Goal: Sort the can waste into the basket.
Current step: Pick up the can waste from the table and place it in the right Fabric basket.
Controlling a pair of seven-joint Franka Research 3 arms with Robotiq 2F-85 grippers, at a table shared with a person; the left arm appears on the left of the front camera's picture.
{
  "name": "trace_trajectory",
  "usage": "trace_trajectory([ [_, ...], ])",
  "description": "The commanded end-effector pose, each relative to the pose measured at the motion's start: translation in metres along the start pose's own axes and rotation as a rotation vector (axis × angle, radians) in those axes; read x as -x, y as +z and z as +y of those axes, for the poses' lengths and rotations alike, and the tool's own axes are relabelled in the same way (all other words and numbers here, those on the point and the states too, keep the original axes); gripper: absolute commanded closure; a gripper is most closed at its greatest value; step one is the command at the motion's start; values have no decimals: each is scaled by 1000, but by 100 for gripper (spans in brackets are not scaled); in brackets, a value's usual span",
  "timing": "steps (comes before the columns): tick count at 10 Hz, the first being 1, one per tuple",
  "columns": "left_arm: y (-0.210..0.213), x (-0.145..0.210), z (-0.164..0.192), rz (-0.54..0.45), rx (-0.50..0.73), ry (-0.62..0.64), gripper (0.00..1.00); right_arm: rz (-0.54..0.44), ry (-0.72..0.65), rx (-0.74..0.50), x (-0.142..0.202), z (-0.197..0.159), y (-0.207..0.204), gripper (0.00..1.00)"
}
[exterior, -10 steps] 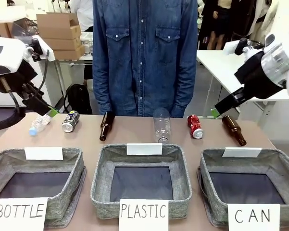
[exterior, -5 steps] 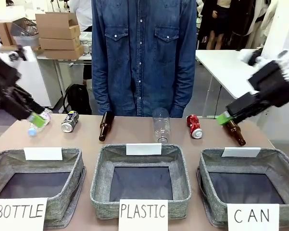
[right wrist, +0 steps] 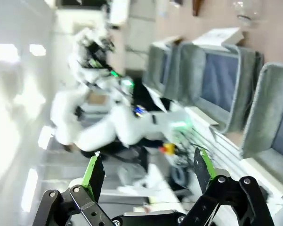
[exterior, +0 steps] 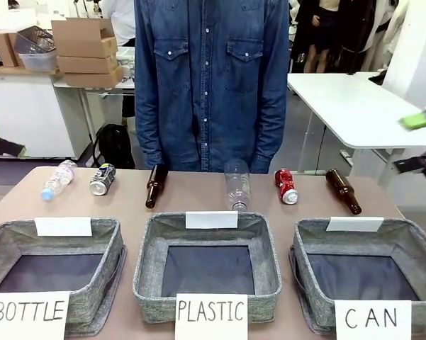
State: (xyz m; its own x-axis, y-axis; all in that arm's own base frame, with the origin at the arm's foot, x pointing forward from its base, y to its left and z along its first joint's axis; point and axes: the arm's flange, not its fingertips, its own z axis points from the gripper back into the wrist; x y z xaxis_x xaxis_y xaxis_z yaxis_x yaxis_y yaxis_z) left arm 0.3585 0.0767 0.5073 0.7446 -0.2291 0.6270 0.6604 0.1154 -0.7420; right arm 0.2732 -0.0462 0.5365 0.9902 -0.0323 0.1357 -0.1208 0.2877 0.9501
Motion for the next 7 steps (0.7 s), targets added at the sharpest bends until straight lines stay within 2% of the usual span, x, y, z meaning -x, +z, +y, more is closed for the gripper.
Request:
trace_trajectory([
  [1,18,-9,-6,-312,42,194,0,-228,-184,-121,-4,-9,11,0],
  [2,21,-12,-11,-339,45,160,0,-281,-176,-69,-3,-8,10,0],
  [3,18,-20,-19,-311,-141,132,0,-483,-129,254,3,-3,5,0],
  [4,34,0,4,-247,63,157,0,-193,-159,-98,-10,-16,36,0],
  [7,34,0,4,-247,63,157,0,-193,-159,-98,-10,-16,36,0],
])
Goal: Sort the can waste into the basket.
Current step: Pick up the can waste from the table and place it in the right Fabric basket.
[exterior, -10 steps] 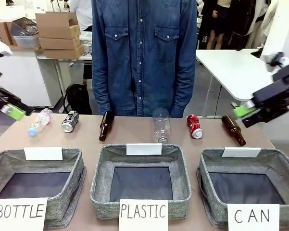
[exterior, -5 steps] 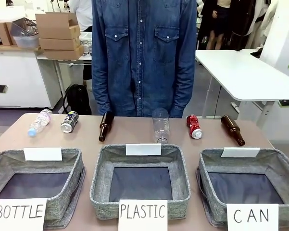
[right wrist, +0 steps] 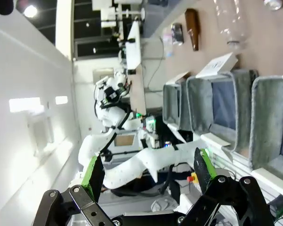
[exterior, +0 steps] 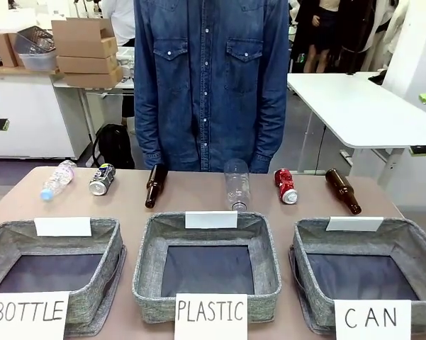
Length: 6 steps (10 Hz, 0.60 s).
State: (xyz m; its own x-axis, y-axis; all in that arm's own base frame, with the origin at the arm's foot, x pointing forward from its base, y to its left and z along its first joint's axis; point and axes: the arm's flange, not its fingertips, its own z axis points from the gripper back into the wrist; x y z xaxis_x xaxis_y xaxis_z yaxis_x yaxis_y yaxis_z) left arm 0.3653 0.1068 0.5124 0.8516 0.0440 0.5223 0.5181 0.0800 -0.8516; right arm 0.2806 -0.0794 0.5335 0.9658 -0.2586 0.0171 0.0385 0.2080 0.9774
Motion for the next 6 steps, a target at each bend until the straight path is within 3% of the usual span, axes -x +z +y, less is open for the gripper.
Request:
trace_trajectory([
  [1,3,1,0,13,11,-18,0,3,8,-41,-3,-2,6,0],
  [2,3,1,0,13,11,-18,0,0,0,0,0,0,0,0],
  [4,3,1,0,13,11,-18,0,-73,76,489,-31,16,-58,0],
  [6,3,1,0,13,11,-18,0,-87,127,754,-63,14,-97,0],
])
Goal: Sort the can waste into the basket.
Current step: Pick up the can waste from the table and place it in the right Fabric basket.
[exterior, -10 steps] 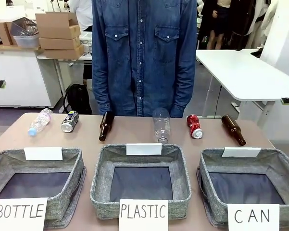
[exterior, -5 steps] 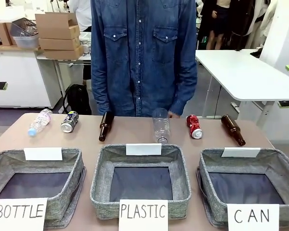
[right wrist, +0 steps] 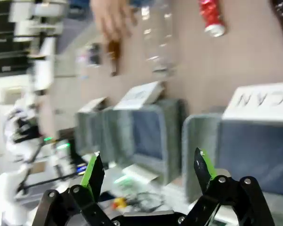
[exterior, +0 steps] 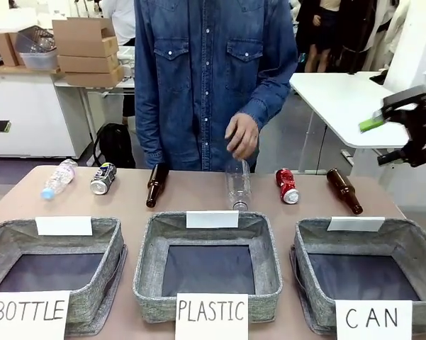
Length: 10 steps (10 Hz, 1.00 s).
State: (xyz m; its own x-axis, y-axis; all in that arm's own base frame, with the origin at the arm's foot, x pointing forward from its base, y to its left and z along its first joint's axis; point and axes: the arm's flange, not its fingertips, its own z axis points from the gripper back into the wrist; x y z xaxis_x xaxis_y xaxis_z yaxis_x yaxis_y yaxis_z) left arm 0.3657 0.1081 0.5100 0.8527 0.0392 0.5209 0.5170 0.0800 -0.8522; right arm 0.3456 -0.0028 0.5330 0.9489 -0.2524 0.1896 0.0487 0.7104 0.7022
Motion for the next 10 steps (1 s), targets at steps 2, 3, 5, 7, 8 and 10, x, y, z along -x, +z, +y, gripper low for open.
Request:
trace_trajectory([
  [2,2,0,-2,8,11,-19,0,0,0,0,0,0,0,0],
  [3,2,0,-2,8,11,-19,0,-12,32,77,-10,11,-16,0],
  [5,2,0,-2,8,11,-19,0,-17,91,59,22,-10,20,0],
  [7,2,0,-2,8,11,-19,0,-35,119,8,44,-32,58,0],
  [8,2,0,-2,8,11,-19,0,-40,122,1,50,-38,64,0],
  [10,2,0,-2,8,11,-19,0,-36,127,-6,45,-38,57,0],
])
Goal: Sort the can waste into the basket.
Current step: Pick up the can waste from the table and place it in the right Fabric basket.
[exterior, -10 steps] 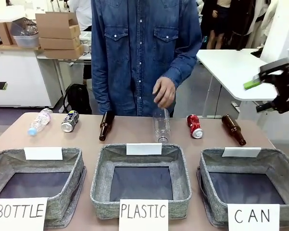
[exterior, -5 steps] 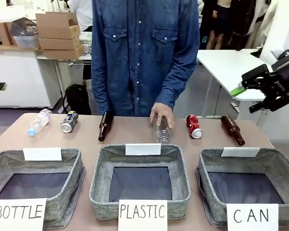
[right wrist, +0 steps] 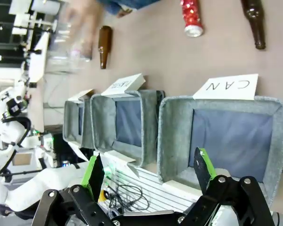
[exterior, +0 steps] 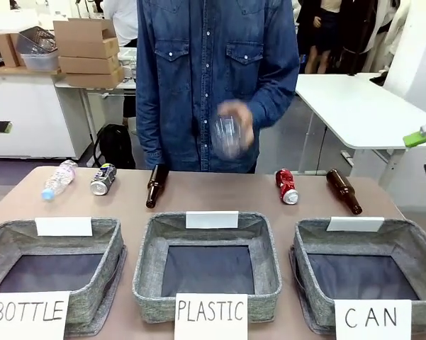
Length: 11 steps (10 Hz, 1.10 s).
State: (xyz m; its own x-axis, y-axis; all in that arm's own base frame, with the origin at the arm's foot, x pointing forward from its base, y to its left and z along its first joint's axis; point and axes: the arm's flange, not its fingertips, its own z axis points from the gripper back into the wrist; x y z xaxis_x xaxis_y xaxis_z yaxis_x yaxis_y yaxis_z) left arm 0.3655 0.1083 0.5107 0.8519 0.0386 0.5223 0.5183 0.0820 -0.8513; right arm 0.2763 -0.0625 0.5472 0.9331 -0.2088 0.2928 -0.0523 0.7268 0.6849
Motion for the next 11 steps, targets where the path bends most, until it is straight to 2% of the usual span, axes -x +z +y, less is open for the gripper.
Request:
trace_trajectory([
  [1,1,0,-2,8,13,-18,0,24,41,6,-13,6,-28,0],
  [3,1,0,-2,8,13,-18,0,30,108,3,-46,31,-69,0],
  [4,1,0,-2,8,13,-18,0,48,97,33,-58,37,-84,0],
  [5,1,0,-2,8,13,-18,0,50,88,44,-59,35,-81,0],
  [7,1,0,-2,8,13,-18,0,57,59,45,-39,18,-47,0],
  [9,1,0,-2,8,13,-18,0,-23,56,41,-15,7,-23,0],
  [11,1,0,-2,8,13,-18,0,-61,69,100,-7,7,-21,0],
])
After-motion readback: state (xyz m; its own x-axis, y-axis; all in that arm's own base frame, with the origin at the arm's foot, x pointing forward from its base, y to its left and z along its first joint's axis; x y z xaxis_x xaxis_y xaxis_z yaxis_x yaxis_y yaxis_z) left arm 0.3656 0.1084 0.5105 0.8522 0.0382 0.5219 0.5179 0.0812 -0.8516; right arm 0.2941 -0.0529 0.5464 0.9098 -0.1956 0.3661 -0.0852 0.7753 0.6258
